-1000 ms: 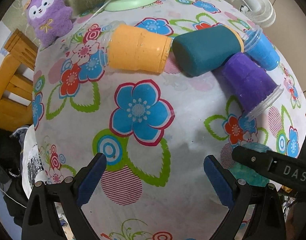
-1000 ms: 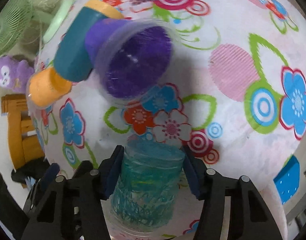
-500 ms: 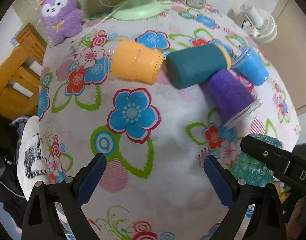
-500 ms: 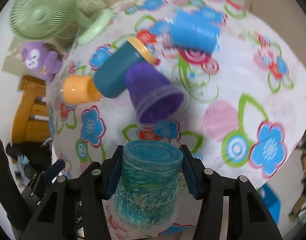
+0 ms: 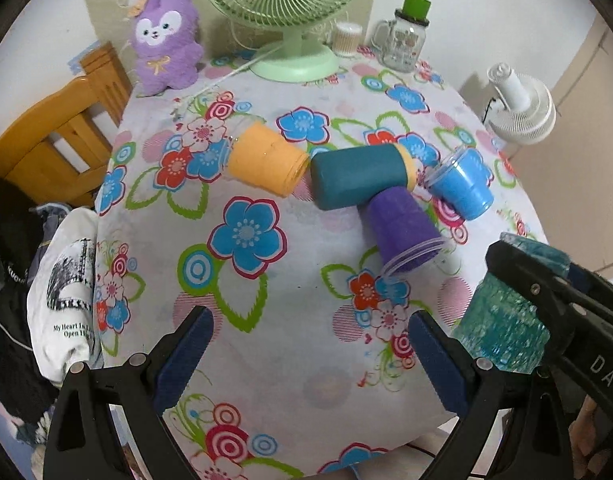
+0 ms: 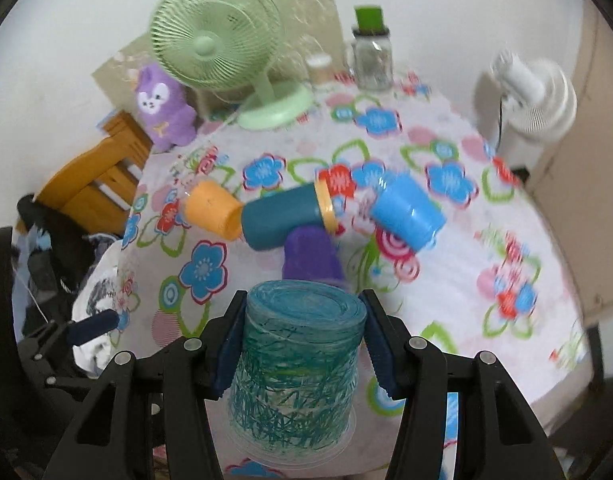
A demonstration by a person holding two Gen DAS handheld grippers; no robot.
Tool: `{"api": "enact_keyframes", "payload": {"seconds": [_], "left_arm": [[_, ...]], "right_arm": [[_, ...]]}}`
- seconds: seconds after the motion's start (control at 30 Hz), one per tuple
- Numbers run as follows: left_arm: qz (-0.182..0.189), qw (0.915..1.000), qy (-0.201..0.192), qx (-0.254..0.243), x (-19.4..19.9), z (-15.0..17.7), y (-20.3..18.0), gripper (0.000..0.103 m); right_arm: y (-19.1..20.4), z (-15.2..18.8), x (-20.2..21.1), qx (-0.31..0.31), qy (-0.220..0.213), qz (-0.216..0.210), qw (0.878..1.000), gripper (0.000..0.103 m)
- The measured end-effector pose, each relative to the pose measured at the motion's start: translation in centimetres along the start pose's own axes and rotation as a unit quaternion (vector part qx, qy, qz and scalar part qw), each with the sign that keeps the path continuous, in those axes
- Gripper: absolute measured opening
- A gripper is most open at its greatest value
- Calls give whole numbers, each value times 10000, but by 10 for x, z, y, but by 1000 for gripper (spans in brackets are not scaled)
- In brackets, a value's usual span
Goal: Flip cup upside down
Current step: 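Lift the teal cup, turn it opening-down, and lower it onto the table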
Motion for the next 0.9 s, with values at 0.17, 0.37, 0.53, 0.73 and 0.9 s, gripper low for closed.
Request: {"api": "enact_keyframes", "payload": {"seconds": [0.17, 0.37, 0.53, 0.73, 0.9], "left_arm": [[-45, 9996, -125, 231, 8, 6, -3, 99], [-40, 9988, -255, 424, 4, 13, -5, 99], [-76, 9984, -325, 465, -16, 17, -6, 99], [-54, 9981, -362, 502, -41, 24, -4, 99], [-54, 9982, -365, 475, -61, 30, 1, 99]], "right_arm": [[-5, -2, 12, 441, -370, -20, 9983, 57], [-9, -3, 13, 890, -959, -39, 9914, 57], [-10, 3, -3, 1115, -1311, -113, 9850, 57], [-12, 15, -30, 1280, -1618, -133, 9784, 57], [-14, 24, -47, 1172, -1677, -138, 9788, 57]]}}
Point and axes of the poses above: each gripper's, at about its wrist camera, not at the fingertips, and x roughly against the way its jaws point, y to its left, z to its underside, the point moved 7 cm from there along -x, roughly the way its jaws point, and after that the axes turned 3 degrees about -x, right-handed, at the moved point
